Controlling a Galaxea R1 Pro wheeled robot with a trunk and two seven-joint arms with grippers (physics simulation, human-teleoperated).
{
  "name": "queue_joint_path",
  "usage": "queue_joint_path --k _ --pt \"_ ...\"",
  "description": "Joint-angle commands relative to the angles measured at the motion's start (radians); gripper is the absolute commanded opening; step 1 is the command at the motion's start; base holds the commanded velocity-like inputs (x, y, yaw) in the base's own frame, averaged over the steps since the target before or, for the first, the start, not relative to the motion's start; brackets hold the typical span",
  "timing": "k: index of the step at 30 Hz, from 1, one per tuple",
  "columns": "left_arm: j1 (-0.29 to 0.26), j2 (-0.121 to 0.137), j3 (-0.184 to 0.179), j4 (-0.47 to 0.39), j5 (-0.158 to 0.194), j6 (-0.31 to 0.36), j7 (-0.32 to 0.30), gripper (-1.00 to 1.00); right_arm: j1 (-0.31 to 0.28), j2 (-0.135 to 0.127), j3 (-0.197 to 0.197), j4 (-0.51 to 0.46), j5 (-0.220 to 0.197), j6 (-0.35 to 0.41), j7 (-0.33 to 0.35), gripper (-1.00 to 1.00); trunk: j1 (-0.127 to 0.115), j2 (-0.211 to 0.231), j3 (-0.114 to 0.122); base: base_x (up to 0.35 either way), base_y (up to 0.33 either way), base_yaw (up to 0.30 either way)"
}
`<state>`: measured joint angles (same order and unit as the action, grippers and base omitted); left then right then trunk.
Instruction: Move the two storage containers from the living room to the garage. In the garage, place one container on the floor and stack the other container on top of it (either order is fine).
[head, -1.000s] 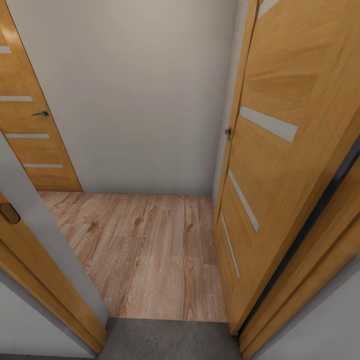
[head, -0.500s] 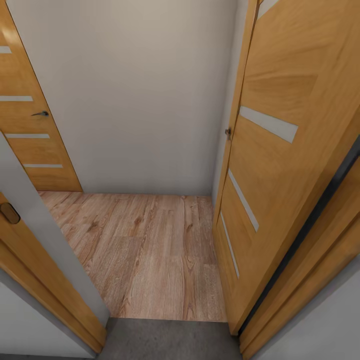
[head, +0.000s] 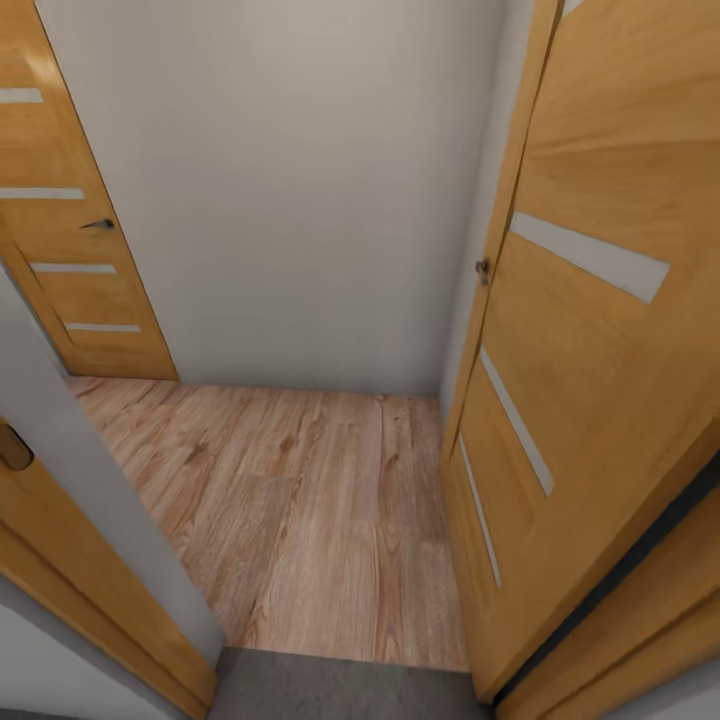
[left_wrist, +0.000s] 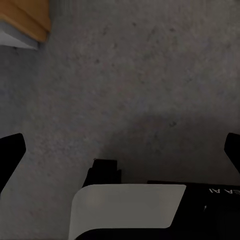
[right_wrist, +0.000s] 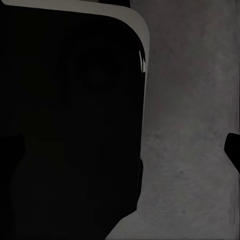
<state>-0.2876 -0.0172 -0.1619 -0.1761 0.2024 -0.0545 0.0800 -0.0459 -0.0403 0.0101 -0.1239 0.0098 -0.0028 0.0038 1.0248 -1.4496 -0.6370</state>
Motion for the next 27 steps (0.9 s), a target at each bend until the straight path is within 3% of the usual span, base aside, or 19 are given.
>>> queue_joint_path --k 1,27 --pt "-0.001 0.000 -0.009 0.001 0.009 -0.004 0.005 1.00 0.000 0.000 0.001 0.000 0.001 0.000 0.001 1.00 0.000 0.000 -0.002 0.090 0.000 0.153" --pt "-0.001 0.001 -0.010 0.000 0.009 -0.004 -0.002 1.00 0.000 0.000 0.002 -0.002 0.001 0.000 0.010 1.00 0.000 0.000 -0.004 0.123 -0.043 0.017"
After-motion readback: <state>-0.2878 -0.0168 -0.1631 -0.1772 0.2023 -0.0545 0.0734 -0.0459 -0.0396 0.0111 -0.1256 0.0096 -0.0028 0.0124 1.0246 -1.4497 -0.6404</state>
